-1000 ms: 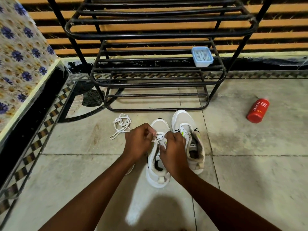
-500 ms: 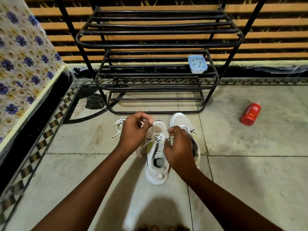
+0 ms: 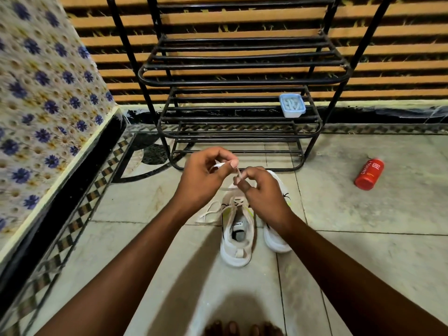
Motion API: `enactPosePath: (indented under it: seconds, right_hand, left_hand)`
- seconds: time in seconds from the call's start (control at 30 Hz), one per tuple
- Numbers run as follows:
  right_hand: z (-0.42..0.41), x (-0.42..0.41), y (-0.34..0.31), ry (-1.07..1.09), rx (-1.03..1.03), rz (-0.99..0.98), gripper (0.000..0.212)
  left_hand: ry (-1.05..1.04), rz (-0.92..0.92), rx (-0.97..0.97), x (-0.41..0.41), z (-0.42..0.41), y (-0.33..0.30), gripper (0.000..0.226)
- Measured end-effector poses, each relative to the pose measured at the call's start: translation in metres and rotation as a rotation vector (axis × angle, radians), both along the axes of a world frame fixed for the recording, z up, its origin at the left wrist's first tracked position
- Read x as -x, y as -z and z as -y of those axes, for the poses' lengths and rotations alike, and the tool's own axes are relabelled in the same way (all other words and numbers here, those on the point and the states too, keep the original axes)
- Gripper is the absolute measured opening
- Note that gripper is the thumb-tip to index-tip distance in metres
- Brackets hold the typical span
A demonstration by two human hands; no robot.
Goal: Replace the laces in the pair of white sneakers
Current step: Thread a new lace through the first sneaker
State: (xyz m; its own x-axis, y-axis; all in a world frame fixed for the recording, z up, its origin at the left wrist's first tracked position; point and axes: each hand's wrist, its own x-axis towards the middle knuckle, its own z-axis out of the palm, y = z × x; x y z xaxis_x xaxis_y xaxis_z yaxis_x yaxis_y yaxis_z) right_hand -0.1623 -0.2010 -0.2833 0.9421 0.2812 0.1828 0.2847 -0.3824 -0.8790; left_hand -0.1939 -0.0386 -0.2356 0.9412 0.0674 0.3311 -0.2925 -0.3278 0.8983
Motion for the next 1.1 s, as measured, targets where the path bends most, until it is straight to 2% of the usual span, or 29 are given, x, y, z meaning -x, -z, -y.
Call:
enactPosePath:
  seconds: [0.13,0.37,0.5,0.67,0.73,0.87,1.1]
  right_hand:
    - [0.003,0.0,-0.007,0.031,-0.088,-0.08,0.014]
    - [0.016,-0.012,-0.023,-0.028,-0.007,-0.09,0.022]
    - [0.027,-0.028,-0.023,-0.013,-0.029,-0.126,0.023]
    - [0.033,-0.035,-0.02,0.094,-0.018,-0.074,0.021]
    - [0.033,-0.038,-0.016,0.155,-0.06,-0.144,0.021]
    - [0.032,-0.045,-0.009,0.139,-0.229,-0.327,0.019]
    - [0.031,-0.063,0.004,0.126,-0.274,-0.348,0.017]
  left_hand:
    - [-0.061,-0.042,-0.003,0.005,-0.02,0.007,0.005]
    - [-0.296,-0.071,0.026,0.023,-0.063,0.066,0.012]
    - [-0.356,-0.145,0.005,0.029,-0.078,0.092,0.01]
    - [-0.313,-0.259,-0.087,0.03,-0.076,0.105,0.014]
    - [-0.292,-0.293,-0.116,0.029,-0.071,0.109,0.016]
    - [-0.267,-0.337,-0.142,0.025,-0.057,0.115,0.021]
    - [-0.16,-0.529,-0.084,0.023,-0.048,0.135,0.023]
